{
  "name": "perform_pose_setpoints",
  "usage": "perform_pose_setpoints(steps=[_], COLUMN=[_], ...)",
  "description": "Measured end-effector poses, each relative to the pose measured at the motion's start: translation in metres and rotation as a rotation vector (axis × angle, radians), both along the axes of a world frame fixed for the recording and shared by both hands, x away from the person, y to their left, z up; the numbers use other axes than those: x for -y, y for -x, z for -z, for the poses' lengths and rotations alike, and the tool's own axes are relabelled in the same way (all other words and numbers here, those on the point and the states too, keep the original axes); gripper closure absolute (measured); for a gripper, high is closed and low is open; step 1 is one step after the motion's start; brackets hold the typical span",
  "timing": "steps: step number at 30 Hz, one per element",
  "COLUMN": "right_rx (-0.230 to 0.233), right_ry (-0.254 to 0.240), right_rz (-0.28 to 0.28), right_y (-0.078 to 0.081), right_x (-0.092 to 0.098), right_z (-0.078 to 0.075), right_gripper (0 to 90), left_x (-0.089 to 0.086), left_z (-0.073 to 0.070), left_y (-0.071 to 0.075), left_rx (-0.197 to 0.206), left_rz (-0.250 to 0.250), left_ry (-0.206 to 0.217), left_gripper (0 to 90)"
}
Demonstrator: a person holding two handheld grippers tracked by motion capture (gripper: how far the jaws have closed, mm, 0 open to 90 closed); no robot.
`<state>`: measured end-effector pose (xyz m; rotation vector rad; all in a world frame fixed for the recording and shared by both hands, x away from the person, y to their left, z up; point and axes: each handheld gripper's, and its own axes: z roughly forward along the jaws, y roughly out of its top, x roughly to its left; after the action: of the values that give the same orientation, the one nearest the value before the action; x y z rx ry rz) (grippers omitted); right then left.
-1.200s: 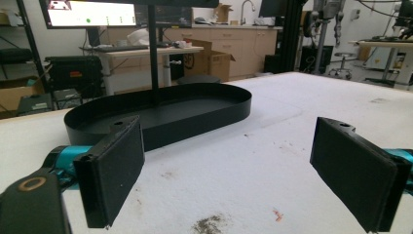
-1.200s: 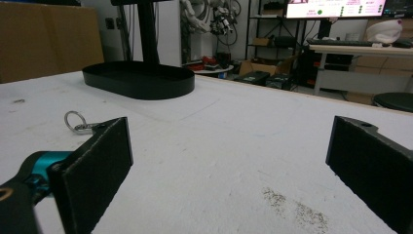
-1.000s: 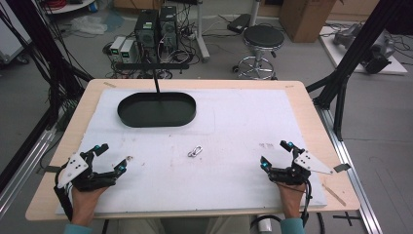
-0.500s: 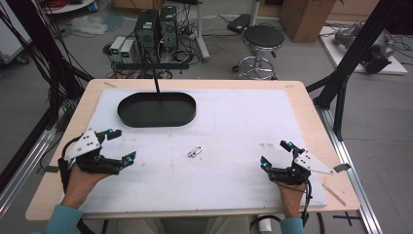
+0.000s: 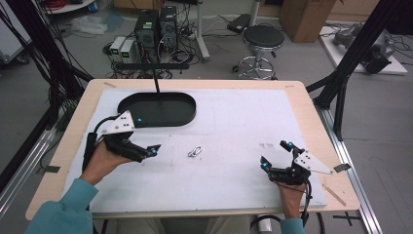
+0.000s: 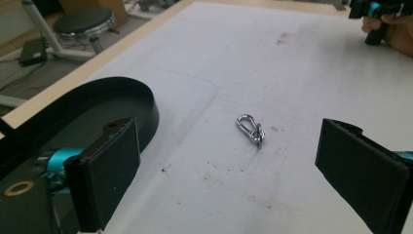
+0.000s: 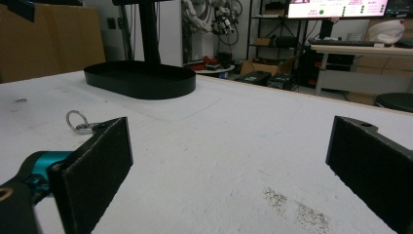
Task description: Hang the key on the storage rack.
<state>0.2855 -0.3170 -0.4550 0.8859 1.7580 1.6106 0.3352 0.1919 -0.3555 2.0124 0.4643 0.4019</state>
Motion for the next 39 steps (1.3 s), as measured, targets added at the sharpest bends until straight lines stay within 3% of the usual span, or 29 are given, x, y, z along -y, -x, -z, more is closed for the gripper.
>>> perform_pose_setpoints(steps=[7, 14, 23, 34, 39], right_rx=[0.002, 0.001, 0.001, 0.006, 0.006], right_ry=[0.001, 0.000, -0.001, -0.002, -0.001], right_rz=[0.000, -0.001, -0.002, -0.001, -0.001], right_y=[0.000, 0.000, 0.000, 0.000, 0.000], right_x=[0.000, 0.000, 0.000, 0.000, 0.000], right_z=[0.000, 0.000, 0.000, 0.000, 0.000], right_gripper=[2.5, 2.5, 2.5, 2.5, 2.5], left_x=[0.026, 0.055, 0.084, 0.097, 0.100], left_z=[0.004, 0.017, 0.034, 0.049, 0.055], left_y=[-0.015, -0.028, -0.035, -0.042, -0.043], left_rx=[-0.046, -0.090, -0.137, -0.197, -0.205], left_rz=[0.043, 0.094, 0.141, 0.153, 0.156], left_ry=[-0.059, -0.134, -0.215, -0.295, -0.311], left_gripper=[9.6, 10.1, 10.7, 15.8, 23.7])
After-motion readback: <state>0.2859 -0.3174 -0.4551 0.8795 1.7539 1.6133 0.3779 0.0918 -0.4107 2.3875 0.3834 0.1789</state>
